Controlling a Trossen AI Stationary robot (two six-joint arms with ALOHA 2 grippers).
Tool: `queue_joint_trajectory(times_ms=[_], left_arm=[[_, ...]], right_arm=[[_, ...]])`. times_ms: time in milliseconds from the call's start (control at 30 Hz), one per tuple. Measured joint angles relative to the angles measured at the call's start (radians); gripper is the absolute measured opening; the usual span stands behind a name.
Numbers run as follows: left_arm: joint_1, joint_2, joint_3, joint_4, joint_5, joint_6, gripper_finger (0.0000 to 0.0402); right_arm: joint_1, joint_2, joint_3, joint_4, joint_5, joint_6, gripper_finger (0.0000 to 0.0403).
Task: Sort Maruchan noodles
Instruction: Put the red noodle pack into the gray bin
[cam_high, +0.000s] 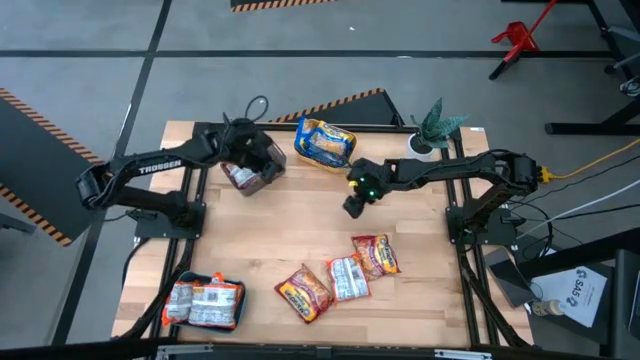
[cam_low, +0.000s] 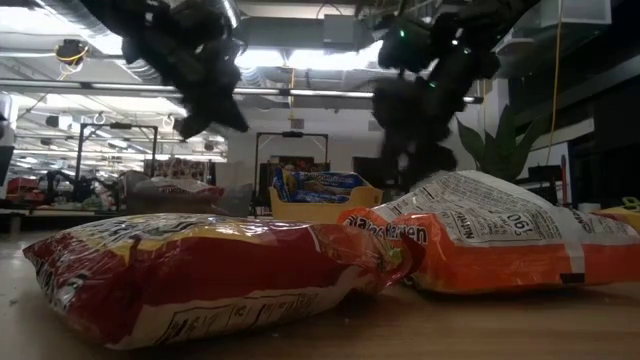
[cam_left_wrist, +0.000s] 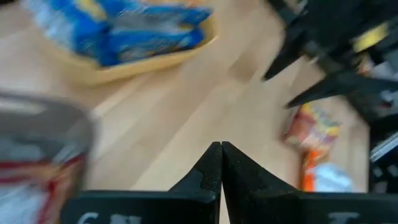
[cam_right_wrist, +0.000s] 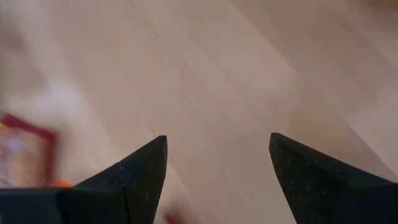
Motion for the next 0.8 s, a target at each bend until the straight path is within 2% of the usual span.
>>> queue_joint_trajectory(times_ms=[133, 300, 467, 600, 700, 800], left_arm=[[-0.126, 0.0, 0.008, 0.113, -0.075, -0.092, 0.0], [-0.253, 0.0, 0.008, 0.193, -0.131, -0.169, 0.0014], [-0.324, 0.0, 0.008, 0.327, -0.137, -0.219, 0.0055], [-0.377, 0.005, 0.009, 0.429, -0.171, -0.221, 0.0091], [-0.4, 0.007, 0.009, 0.436, -0.207, -0.234, 0.0112], [-0.412, 0.021, 0.009, 0.424, -0.217, -0.24, 0.0124]], right_arm=[[0.027, -0.002, 0.0, -0.198, 0.004, -0.002, 0.0269], [0.137, -0.028, -0.001, -0.389, -0.014, 0.047, 0.0269], [0.262, -0.078, -0.001, -0.507, 0.032, 0.181, 0.0269], [0.365, -0.102, -0.001, -0.614, 0.069, 0.362, 0.0269], [0.445, -0.101, -0.002, -0.631, 0.086, 0.495, 0.0269], [0.506, -0.101, -0.002, -0.522, 0.141, 0.583, 0.0269]])
